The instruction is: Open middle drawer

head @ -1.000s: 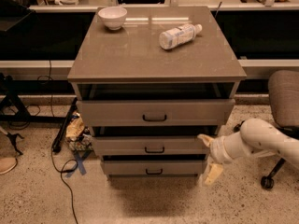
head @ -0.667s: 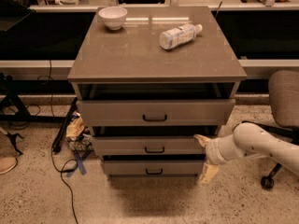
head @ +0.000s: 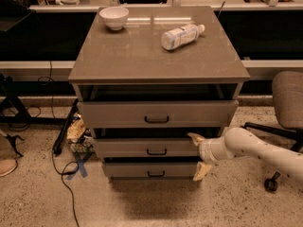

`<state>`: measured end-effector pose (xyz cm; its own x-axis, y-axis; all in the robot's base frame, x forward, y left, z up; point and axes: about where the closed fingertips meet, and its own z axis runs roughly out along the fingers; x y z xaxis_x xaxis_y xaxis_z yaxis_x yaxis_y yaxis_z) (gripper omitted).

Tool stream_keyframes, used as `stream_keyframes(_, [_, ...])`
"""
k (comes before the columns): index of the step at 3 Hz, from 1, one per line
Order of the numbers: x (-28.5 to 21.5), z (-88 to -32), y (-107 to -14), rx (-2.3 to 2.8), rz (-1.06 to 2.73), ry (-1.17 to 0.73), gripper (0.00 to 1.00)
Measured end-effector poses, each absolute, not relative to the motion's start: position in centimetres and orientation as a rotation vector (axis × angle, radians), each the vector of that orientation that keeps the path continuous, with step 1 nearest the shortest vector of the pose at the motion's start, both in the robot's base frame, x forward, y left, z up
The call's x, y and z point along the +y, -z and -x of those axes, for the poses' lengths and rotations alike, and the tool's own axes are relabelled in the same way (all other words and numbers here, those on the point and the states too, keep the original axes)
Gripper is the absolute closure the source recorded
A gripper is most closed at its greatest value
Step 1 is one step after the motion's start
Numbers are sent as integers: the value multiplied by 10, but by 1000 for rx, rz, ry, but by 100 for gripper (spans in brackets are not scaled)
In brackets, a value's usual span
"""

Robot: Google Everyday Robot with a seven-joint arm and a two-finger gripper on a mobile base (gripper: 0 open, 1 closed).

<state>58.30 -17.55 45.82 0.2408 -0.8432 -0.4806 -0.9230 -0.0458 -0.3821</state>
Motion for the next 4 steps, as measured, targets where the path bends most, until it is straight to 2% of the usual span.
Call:
stream_keyframes(2, [-148, -626, -423, 1598, 1896, -97, 0])
stream_keyframes(3, [-143, -643, -410, 1672, 1855, -89, 27])
stream_keyframes(4, [-150, -637, -401, 1734, 1841, -104, 50])
